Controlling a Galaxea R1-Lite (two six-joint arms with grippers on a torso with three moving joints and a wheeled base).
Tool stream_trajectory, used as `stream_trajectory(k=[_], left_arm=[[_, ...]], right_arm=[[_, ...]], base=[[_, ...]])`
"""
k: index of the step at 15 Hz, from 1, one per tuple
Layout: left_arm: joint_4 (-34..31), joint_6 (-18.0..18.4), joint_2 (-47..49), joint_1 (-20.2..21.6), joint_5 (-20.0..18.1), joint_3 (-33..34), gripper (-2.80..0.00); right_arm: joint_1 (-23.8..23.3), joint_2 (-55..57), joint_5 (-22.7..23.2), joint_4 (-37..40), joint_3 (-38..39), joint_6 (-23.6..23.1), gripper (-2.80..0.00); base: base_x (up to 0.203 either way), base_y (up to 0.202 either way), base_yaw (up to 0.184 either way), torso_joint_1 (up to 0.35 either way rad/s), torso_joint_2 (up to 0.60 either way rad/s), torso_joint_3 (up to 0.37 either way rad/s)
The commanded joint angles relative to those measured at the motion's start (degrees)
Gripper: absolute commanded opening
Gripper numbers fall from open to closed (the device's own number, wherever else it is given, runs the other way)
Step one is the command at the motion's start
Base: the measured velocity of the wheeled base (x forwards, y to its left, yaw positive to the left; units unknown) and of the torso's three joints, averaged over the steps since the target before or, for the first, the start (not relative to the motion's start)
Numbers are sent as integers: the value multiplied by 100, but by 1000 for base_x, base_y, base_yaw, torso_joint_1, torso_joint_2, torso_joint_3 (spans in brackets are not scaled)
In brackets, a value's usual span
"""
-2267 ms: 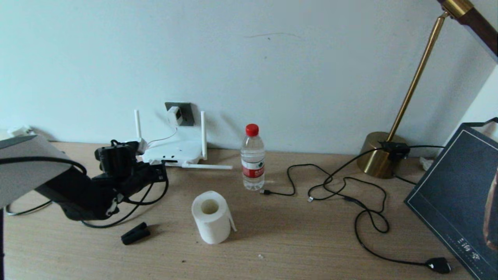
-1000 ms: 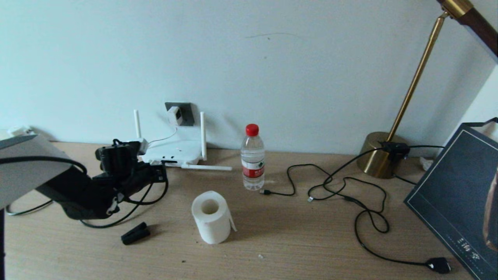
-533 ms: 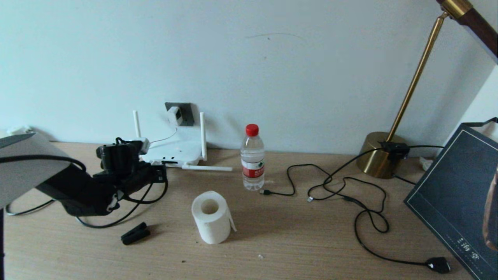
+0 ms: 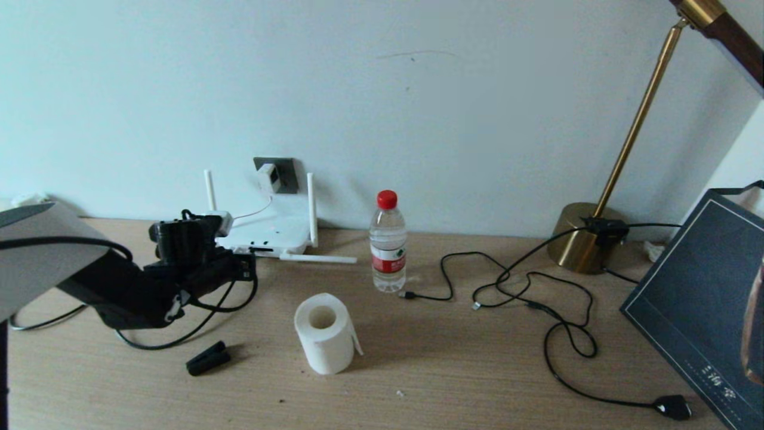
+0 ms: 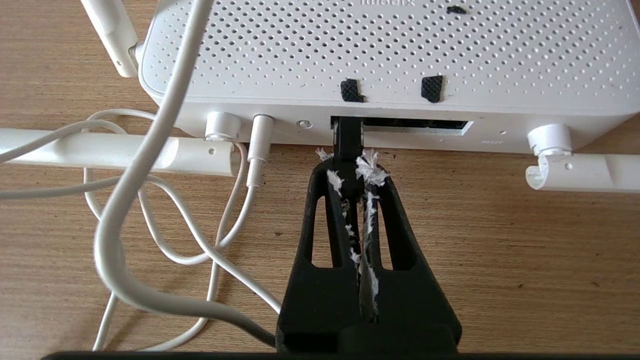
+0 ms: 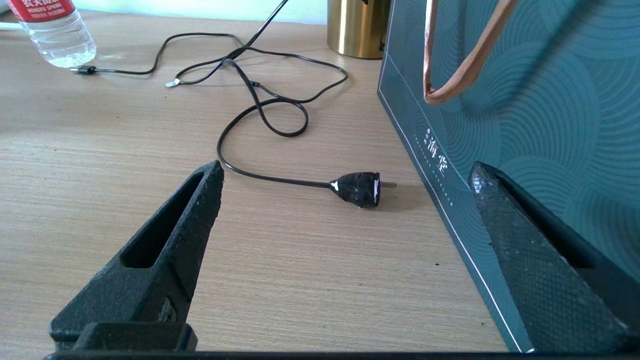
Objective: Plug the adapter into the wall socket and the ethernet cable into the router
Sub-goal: Plug cable into router interface
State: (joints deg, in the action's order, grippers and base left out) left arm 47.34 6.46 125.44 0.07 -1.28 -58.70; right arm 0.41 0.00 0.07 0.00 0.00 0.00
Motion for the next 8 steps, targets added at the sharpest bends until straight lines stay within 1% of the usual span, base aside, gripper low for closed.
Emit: stream_trajectory(k=[1, 8], left_arm=[[4, 22, 15, 1, -21, -44, -280], [-119, 31, 24, -3, -21, -221, -280]], right_arm=[[2, 0, 1, 0, 0, 0, 0], [2, 7, 1, 0, 0, 0, 0]], base=[[0, 0, 0, 0, 0, 0], [0, 0, 0, 0, 0, 0]])
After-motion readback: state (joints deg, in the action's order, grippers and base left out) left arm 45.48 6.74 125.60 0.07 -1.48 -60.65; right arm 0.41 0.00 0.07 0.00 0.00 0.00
